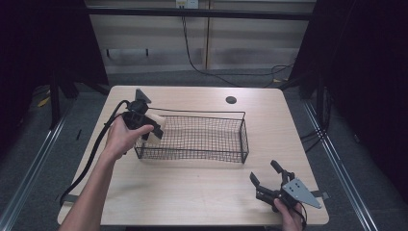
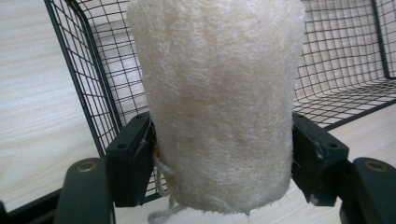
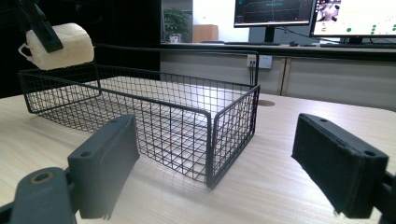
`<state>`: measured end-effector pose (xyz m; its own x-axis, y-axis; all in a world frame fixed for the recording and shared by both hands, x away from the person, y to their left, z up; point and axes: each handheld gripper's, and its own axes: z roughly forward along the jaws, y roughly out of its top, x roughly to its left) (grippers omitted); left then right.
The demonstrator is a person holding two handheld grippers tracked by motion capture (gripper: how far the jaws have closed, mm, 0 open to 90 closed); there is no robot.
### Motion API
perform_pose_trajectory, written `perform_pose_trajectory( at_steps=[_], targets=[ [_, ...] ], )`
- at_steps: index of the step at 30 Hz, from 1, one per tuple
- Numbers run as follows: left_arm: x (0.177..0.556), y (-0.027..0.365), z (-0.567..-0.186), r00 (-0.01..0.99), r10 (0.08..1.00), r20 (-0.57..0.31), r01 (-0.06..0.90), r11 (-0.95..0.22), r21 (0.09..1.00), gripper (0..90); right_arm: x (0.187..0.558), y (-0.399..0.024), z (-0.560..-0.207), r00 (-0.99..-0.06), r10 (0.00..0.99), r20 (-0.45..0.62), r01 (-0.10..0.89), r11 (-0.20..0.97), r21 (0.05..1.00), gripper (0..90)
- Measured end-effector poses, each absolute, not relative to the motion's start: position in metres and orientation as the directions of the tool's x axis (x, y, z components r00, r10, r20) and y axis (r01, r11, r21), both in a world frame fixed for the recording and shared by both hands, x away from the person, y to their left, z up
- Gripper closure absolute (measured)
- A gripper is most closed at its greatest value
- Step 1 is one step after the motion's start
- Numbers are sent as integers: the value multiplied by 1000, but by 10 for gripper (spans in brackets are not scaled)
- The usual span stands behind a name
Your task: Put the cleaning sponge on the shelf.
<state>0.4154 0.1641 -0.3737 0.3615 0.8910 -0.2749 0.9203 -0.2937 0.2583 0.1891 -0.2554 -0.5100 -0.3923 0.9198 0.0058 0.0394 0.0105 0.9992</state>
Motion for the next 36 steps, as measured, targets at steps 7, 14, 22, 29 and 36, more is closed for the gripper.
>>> perform_pose_trajectory(
  at_steps=[7,14,22,29,36],
  targets=[
    [418,159,-382,352,901,-253,927,-298,229,310,189,-255,-510,-392,920,6,38,10,999,136],
    [422,154,-390,335,910,-242,936,-294,192,310,189,-255,-510,-389,921,7,39,9,999,136],
    [426,147,-402,322,916,-239,944,-292,155,310,189,-255,-510,-387,922,8,43,10,999,136],
    [428,146,-407,317,918,-240,947,-290,140,310,189,-255,-510,-389,921,6,41,10,999,136],
    [430,146,-411,304,927,-220,952,-286,113,309,189,-255,-510,-389,921,6,40,10,999,136]
  ],
)
